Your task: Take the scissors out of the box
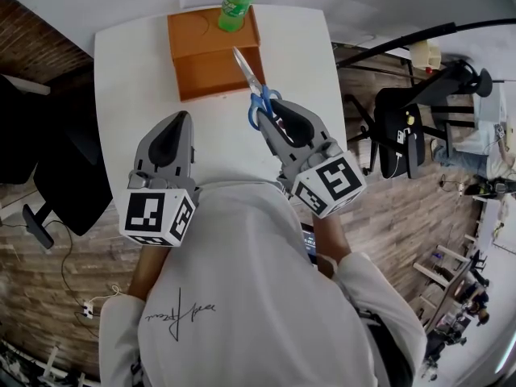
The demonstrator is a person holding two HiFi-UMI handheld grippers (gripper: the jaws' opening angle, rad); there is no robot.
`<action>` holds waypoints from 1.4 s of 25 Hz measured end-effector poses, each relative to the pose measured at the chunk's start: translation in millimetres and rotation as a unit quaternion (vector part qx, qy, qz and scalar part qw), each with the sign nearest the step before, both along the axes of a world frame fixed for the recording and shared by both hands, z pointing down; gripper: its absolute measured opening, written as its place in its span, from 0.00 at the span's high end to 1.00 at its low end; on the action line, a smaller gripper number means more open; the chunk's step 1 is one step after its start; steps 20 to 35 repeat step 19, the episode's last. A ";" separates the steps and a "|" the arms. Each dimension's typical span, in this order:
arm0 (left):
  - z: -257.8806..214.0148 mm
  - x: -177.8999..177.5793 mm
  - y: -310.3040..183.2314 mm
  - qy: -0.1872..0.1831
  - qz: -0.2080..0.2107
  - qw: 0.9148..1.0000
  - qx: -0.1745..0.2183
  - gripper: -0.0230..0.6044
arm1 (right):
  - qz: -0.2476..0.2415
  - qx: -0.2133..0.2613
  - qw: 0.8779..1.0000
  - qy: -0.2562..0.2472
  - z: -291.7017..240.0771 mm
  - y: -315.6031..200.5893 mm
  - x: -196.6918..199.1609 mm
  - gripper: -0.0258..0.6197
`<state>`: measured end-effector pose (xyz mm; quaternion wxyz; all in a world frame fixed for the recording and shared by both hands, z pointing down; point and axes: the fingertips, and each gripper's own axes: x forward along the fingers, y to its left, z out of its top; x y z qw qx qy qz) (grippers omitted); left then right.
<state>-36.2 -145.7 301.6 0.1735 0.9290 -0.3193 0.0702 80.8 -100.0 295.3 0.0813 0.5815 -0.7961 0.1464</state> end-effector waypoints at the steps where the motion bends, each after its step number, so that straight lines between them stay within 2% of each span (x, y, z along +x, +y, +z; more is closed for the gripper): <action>1: -2.3 -0.4 0.0 0.001 0.000 1.000 0.002 0.95 | -0.001 0.002 1.000 0.001 -1.7 -0.3 -0.6 0.81; 13: -22.0 -7.3 1.6 0.014 -0.011 1.000 0.017 0.95 | -0.004 0.016 1.000 0.009 -21.1 2.4 -2.5 0.81; 35: -28.9 -16.4 10.2 0.019 -0.015 1.000 0.013 0.95 | -0.004 0.015 1.000 0.011 -27.3 9.3 -8.1 0.81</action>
